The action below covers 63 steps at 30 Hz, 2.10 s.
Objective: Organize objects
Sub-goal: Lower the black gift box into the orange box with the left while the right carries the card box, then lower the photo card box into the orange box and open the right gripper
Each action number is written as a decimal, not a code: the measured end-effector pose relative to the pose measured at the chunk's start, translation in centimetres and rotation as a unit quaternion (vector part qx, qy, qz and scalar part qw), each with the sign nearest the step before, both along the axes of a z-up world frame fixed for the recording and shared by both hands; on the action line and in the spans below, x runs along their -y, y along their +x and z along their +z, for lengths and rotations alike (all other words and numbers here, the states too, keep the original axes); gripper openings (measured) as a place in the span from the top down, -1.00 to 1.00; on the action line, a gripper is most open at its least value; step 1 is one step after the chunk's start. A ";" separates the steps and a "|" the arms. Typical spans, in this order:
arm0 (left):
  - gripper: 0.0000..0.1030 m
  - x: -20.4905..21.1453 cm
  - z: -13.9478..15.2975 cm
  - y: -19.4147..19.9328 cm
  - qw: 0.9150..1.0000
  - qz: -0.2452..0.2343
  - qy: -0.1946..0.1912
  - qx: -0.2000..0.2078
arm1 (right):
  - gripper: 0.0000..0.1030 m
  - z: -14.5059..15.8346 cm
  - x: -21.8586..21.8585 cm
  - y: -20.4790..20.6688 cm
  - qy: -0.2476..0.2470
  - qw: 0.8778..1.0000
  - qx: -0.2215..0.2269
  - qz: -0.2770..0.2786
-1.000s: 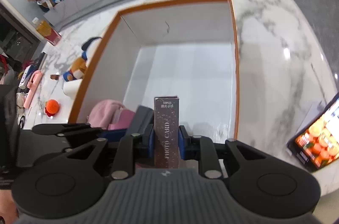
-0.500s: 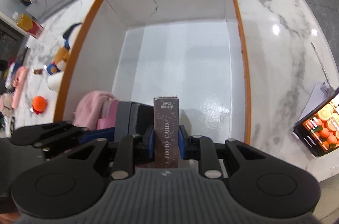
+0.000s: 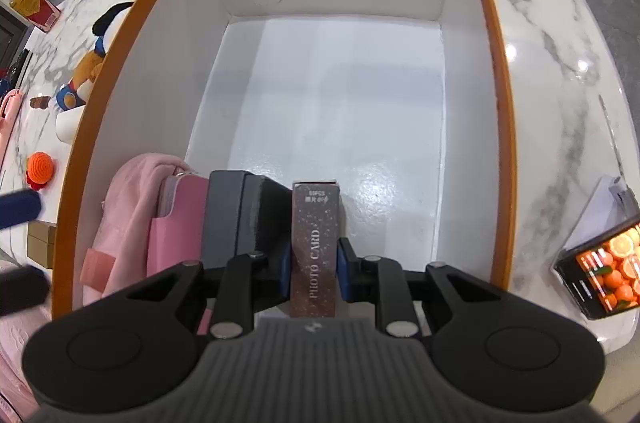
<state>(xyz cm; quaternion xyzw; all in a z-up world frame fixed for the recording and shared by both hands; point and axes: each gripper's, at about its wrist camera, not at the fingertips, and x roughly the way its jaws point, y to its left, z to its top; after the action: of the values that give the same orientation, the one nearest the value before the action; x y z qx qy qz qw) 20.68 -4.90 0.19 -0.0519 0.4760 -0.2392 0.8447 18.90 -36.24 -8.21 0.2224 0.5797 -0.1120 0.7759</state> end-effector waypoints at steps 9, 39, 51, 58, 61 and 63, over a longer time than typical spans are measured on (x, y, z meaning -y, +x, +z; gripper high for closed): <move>0.29 -1.3 -3.0 1.0 0.998 0.013 -0.036 -0.056 | 0.52 -0.3 -1.9 0.2 0.004 0.999 -0.001 0.054; 0.29 8.5 -4.3 7.8 0.982 -0.176 0.060 -0.013 | 0.46 0.9 -1.1 -2.6 0.075 0.995 0.007 0.070; 0.30 10.1 -6.0 8.5 0.960 -0.253 0.098 -0.064 | 0.48 -0.4 -0.6 -3.4 0.131 0.990 0.015 0.057; 0.30 10.3 -6.1 8.9 0.950 -0.286 0.084 -0.090 | 0.46 0.0 -0.9 -3.8 0.140 0.988 0.007 0.066; 0.34 10.8 -6.3 8.6 0.940 -0.317 0.072 -0.104 | 0.47 0.4 -0.4 -4.0 0.145 0.987 0.013 0.063; 0.33 11.3 -6.3 8.2 0.935 -0.336 0.071 -0.093 | 0.61 0.8 -0.3 -4.0 0.133 0.989 0.020 0.059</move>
<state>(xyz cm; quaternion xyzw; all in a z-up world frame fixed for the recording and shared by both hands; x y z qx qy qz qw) 28.85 -16.16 -6.14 0.1490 0.5581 -0.4686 0.6684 14.91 -35.98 -7.45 0.2915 0.5855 0.0162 0.7563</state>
